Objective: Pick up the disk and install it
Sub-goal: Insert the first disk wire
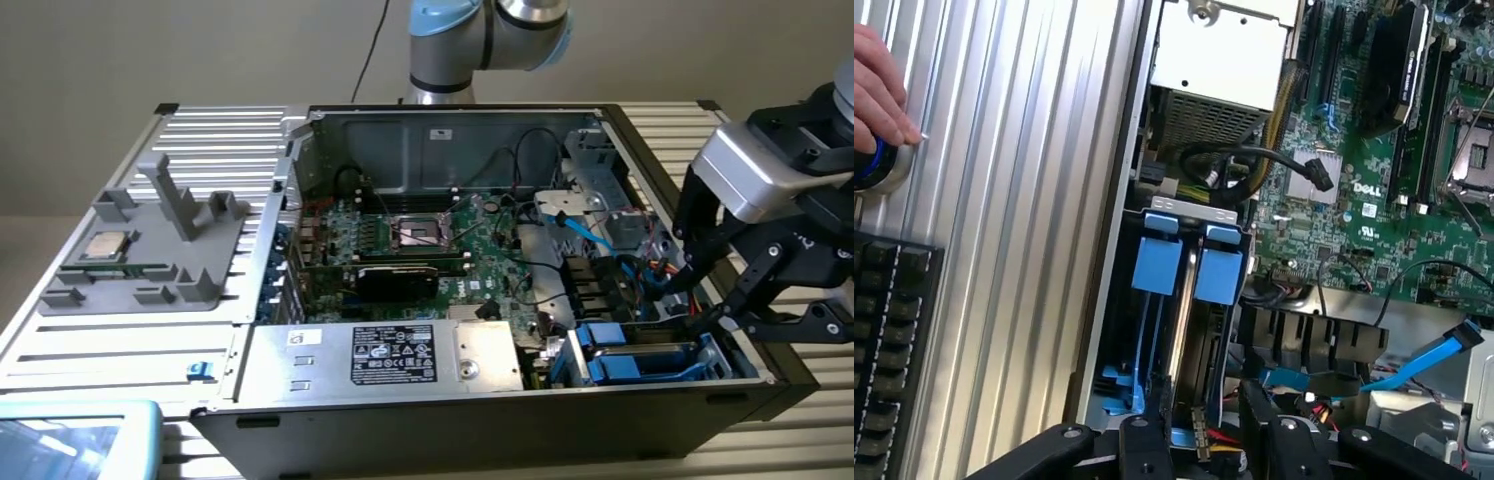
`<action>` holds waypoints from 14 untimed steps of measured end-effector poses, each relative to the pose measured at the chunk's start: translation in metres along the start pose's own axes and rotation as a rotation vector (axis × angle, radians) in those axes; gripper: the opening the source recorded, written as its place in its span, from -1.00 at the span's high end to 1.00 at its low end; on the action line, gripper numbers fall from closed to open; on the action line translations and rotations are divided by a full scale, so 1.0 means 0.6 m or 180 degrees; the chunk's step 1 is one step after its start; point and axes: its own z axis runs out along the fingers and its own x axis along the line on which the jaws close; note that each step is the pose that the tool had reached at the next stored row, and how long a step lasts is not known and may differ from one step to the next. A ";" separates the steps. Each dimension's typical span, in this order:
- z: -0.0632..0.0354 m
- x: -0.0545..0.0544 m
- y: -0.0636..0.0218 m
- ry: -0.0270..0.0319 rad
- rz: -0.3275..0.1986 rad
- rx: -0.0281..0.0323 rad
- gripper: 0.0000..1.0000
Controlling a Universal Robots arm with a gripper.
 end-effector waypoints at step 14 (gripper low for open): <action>0.018 0.014 0.002 -0.0042 -0.0264 0.0007 0.19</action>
